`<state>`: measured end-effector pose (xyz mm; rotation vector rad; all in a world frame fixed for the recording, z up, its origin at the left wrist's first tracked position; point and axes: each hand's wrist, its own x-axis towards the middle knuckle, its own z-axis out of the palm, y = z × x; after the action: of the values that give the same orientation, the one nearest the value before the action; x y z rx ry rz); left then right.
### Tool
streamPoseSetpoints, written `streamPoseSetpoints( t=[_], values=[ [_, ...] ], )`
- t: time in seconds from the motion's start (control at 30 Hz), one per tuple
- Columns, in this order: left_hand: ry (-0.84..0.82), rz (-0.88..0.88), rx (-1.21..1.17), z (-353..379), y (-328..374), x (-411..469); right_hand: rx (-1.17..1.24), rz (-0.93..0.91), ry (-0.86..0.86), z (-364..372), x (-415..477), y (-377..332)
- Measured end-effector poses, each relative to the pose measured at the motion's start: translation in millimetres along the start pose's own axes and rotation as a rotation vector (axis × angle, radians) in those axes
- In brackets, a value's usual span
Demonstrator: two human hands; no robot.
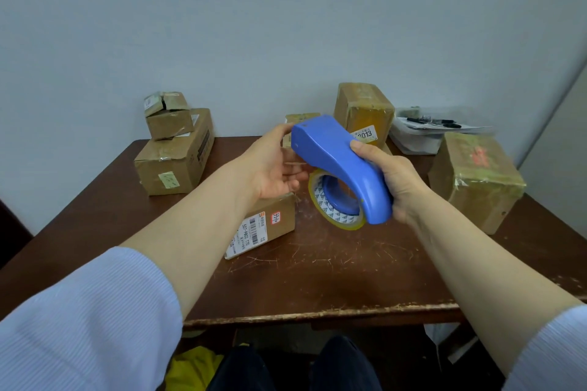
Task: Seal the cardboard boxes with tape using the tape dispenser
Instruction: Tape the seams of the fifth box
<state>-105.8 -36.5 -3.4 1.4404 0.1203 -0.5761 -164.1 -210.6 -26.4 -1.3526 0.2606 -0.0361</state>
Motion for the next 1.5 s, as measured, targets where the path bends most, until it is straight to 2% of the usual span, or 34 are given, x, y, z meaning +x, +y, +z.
streamPoseSetpoints(
  t=[0.43, 0.57, 0.63, 0.73, 0.97, 1.37, 1.5],
  values=[
    [-0.008, 0.010, -0.176, -2.4, -4.3, 3.7, 0.111, 0.003, -0.072, 2.6, 0.8, 0.2],
    [0.155, 0.157, -0.184, -9.3, -1.0, 7.7, 0.083, 0.004, -0.068, 1.9, 1.8, 2.1],
    [0.136, 0.194, -0.235, -11.4, 0.4, 8.1, 0.051, 0.008, -0.053, 2.3, 2.4, 2.1],
    [0.084, 0.175, -0.211, -13.1, 2.9, 4.4, -0.030, 0.001, -0.026, 4.0, 2.4, 1.8],
    [0.070, 0.128, 0.066, -19.0, 7.4, 1.7, -0.215, -0.079, -0.028, 7.8, -0.6, 3.5],
    [0.075, -0.035, -0.220, -18.8, 4.0, 6.3, -0.183, -0.088, -0.047, 8.7, -4.2, 2.1],
    [0.130, 0.008, -0.145, -20.2, 1.1, 12.2, -0.232, -0.058, -0.085, 9.4, -8.2, -0.7]
  ],
)
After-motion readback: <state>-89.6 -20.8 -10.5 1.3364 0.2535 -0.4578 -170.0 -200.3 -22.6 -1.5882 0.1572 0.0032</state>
